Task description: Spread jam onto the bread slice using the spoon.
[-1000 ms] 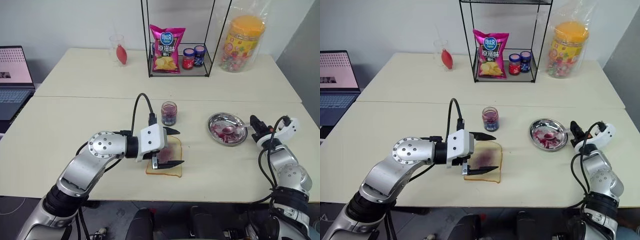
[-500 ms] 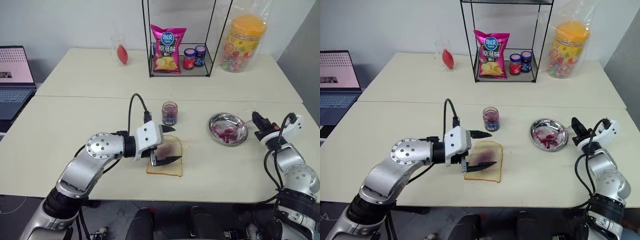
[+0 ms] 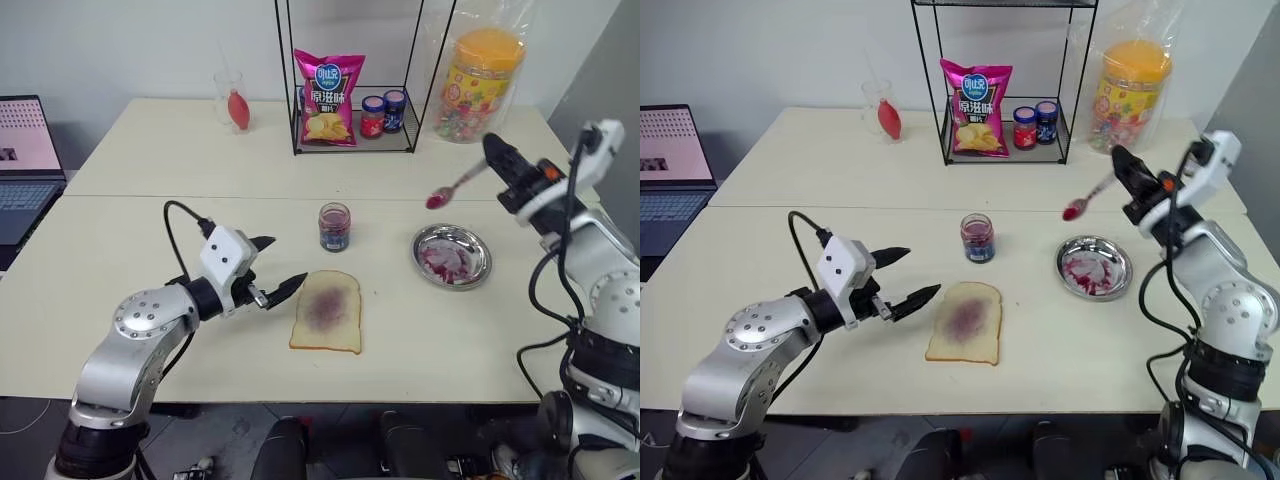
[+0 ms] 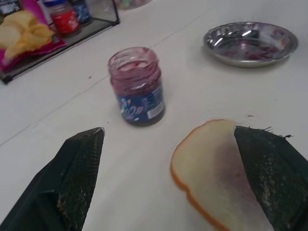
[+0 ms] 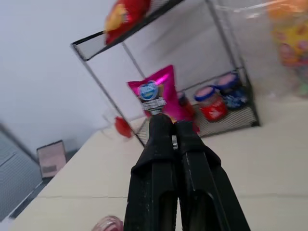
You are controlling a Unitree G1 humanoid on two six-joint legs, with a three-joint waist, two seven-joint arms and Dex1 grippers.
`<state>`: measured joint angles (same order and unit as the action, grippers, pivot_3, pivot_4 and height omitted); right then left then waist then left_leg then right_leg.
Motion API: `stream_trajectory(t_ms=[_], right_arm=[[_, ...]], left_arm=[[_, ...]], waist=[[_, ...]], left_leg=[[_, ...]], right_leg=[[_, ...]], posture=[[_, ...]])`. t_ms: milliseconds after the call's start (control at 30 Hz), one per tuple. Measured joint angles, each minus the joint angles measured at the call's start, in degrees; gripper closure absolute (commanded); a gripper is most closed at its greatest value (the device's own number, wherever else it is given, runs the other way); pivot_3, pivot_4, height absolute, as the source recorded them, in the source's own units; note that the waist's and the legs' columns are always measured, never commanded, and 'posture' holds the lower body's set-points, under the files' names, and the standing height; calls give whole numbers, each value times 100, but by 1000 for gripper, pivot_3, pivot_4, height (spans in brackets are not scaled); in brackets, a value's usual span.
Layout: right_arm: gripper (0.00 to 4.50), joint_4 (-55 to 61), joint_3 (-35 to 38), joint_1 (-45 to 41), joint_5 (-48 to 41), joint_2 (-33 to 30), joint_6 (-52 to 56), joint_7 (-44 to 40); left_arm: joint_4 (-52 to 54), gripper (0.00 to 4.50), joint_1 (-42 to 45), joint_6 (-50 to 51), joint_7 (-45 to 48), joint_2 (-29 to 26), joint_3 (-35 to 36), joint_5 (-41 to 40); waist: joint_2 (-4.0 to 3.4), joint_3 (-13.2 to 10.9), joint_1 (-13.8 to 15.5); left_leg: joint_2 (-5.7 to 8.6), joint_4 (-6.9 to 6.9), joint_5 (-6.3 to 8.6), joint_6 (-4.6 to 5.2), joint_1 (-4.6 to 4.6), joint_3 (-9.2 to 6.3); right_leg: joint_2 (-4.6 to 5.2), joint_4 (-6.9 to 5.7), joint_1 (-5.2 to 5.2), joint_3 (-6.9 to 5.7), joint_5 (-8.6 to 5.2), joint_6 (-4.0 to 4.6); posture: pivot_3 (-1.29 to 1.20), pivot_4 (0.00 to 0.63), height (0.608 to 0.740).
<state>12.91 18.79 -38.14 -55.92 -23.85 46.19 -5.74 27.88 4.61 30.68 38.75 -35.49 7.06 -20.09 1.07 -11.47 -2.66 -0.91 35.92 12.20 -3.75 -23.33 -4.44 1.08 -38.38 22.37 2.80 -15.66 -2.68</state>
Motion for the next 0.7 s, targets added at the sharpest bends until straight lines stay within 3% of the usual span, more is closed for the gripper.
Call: stream_trajectory(t_ms=[200,333,700], right_arm=[[4491,-691,-1273,-845,1009,292,-420,-694],[4491,-1393,-1717,-1223,1605,635,-883,-1155],[4491,-2740,-2184,-1438,2819,1154,-1998,-1912]], left_arm=[[108,0,-541,-22,-190,53,274,-22],[116,0,-605,-22,-244,65,363,-23],[148,0,-415,11,-323,86,212,-28]], waist=[[6,1,53],[6,1,84],[6,1,78]], left_leg=[[3,5,0,0,-1,-9],[3,7,-1,-1,0,-8],[3,3,-1,-1,-1,-8]], right_leg=[[2,-24,5,-11,-9,15],[2,-26,5,-12,-9,17],[2,-48,22,-12,-9,19]], posture=[[0,150,740],[0,150,740],[0,150,740]])
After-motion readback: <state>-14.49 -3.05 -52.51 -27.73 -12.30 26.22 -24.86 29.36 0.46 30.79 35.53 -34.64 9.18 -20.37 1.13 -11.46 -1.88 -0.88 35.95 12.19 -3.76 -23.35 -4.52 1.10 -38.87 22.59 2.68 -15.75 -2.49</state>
